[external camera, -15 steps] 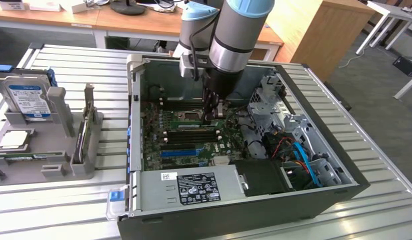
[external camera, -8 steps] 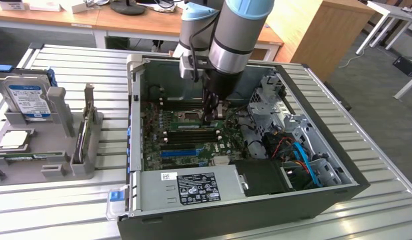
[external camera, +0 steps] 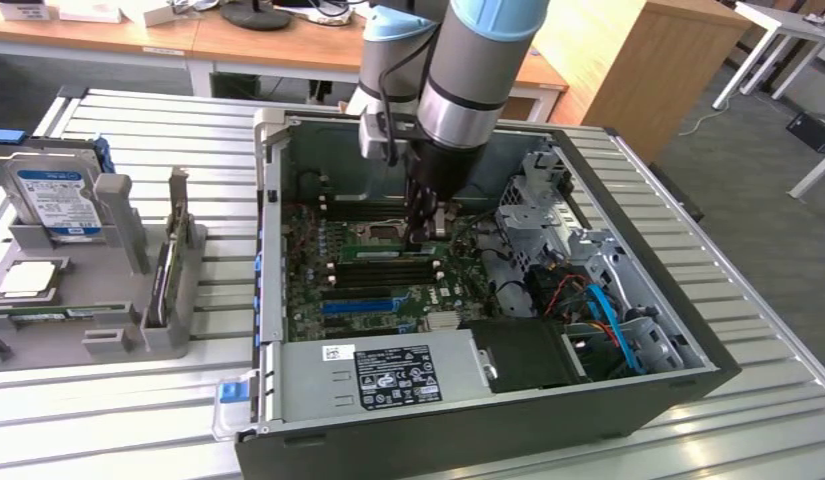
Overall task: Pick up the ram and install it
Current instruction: 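Insert the ram into the slot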
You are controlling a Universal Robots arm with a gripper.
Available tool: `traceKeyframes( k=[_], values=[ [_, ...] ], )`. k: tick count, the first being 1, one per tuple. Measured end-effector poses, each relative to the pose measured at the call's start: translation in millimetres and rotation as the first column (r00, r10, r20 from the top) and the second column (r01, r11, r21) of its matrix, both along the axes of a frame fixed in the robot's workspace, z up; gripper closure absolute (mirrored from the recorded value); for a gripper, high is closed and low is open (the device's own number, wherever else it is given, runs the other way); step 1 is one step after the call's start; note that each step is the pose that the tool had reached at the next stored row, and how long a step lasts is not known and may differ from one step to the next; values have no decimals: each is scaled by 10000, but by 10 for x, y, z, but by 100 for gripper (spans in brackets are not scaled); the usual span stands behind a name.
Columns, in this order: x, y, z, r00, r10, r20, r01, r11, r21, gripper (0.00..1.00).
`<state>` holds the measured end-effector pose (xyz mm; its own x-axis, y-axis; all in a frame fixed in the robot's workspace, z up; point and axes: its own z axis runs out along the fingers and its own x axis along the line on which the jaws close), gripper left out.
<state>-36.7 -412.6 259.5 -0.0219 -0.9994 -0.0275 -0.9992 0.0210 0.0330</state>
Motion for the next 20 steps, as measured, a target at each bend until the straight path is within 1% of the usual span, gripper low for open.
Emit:
traceKeyframes(
  k=[4, 10, 14, 20],
  values=[
    [0, 0, -23, 10000, 0, 0, 0, 10000, -2, 88],
    [0, -1, -26, 10000, -2, 1, 2, 10000, 0, 88],
    [0, -14, -25, 10000, -1, 0, 1, 10000, -1, 88],
    [0, -16, -25, 10000, -1, 0, 1, 10000, -2, 88]
  ],
)
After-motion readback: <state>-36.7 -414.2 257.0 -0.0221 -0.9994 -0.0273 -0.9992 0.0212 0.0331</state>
